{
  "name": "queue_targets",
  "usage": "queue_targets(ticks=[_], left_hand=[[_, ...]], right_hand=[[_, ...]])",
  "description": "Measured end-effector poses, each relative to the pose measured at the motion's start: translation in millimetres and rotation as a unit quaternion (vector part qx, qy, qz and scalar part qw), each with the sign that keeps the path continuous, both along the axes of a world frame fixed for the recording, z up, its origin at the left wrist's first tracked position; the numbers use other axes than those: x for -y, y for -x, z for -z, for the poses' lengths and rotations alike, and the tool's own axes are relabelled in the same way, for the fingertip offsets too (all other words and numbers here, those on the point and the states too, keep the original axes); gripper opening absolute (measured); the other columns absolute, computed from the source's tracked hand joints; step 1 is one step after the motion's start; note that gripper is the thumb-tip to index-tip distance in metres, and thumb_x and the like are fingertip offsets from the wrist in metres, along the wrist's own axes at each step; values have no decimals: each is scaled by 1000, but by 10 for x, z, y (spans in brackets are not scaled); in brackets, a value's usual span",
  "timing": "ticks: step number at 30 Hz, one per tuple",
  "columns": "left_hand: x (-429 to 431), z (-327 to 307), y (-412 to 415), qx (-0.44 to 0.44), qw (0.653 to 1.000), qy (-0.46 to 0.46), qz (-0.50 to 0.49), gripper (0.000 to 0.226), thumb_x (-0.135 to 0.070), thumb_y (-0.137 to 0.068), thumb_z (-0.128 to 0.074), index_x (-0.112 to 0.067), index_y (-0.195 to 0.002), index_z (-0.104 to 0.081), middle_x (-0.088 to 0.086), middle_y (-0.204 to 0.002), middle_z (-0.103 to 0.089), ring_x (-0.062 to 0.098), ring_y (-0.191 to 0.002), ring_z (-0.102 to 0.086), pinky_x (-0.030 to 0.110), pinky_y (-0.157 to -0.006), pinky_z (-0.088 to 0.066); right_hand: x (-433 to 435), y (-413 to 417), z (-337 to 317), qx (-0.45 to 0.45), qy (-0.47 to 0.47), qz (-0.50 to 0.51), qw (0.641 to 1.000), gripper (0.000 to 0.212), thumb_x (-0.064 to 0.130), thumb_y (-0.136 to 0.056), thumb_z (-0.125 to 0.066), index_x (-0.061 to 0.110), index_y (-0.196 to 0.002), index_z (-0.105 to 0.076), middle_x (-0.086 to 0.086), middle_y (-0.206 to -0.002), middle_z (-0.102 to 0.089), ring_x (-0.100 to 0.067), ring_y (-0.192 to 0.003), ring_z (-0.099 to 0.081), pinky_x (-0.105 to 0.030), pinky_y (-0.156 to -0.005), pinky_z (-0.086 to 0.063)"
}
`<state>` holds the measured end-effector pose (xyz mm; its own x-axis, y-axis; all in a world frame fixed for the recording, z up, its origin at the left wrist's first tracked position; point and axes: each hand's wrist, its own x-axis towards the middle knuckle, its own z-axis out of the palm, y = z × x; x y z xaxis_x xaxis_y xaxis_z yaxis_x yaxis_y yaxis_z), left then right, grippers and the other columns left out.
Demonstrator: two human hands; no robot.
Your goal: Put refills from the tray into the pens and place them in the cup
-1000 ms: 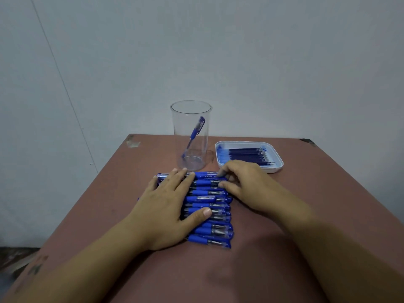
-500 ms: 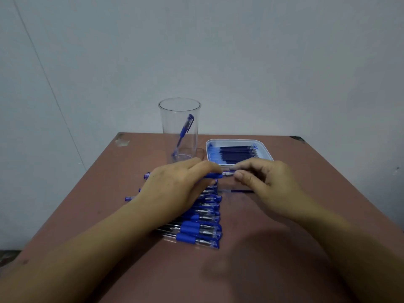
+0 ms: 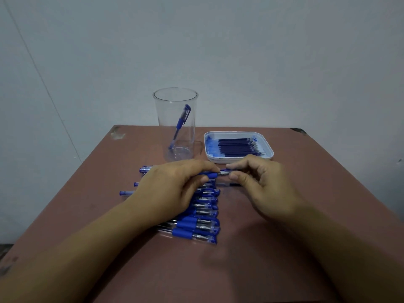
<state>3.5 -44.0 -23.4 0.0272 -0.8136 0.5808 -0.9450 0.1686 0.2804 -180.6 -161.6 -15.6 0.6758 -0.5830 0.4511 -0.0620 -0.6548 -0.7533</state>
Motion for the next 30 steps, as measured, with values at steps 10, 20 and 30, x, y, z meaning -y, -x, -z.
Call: queue_targets(ticks=[10,20,30], left_hand=[[2,-2,-30,-65,995,-71,16,31,-45,-94,-44,-53,-124,-49,-18,-92,-71,6,-77,-64,33,-69,-53],[-8,2,-231,-76,997,-10,-9,34,-49,-91,-52,-49,-125,-56,-34,-88,-64,-4,-83,-62,17,-68,-49],[-18,-4,-305,-73,997,10,-4,40,-60,-85,-50,-37,-111,-71,-22,-94,-72,-4,-83,-66,19,-70,-53]], right_hand=[[10,13,20,-16,90,19,996,13,9,-88,-67,18,-95,-72,21,-83,-67,1,-82,-64,-10,-71,-47],[122,139,-13,-68,76,38,994,26,17,-82,-76,40,-84,-63,11,-70,-65,-10,-66,-59,-15,-61,-48],[162,279,-51,-239,55,-24,969,11,24,-82,-75,32,-82,-67,13,-74,-62,0,-68,-56,-12,-60,-42]])
